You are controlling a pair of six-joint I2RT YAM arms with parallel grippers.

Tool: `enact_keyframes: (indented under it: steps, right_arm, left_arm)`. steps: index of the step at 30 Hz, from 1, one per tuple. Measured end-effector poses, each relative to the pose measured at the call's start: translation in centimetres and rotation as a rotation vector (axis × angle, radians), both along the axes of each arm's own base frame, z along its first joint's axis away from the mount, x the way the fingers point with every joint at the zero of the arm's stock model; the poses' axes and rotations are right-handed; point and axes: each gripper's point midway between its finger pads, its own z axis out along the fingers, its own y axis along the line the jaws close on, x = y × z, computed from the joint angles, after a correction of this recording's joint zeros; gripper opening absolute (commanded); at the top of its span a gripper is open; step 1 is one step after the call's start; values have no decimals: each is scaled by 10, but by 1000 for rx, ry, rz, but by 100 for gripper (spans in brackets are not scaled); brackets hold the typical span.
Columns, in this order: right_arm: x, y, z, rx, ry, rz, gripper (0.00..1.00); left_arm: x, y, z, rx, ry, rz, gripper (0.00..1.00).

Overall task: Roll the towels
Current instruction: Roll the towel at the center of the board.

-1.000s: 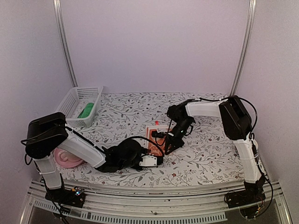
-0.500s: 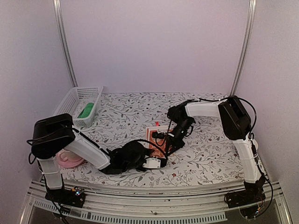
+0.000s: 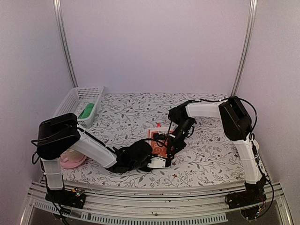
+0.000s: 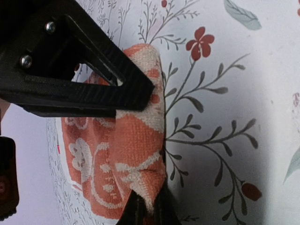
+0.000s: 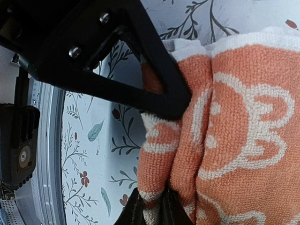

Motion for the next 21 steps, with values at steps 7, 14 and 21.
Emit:
enact_keyframes:
  steps: [7, 14, 21]
  right_arm:
    - [-4, -12, 12, -5, -66, 11, 49]
    - [10, -34, 35, 55, -335, -6, 60]
    - [14, -55, 50, 149, -610, -22, 61]
  left_arm:
    - [4, -10, 0, -37, 215, 23, 0]
    - [0, -15, 1, -76, 554, 1, 0]
    - [-15, -25, 2, -101, 834, -61, 0]
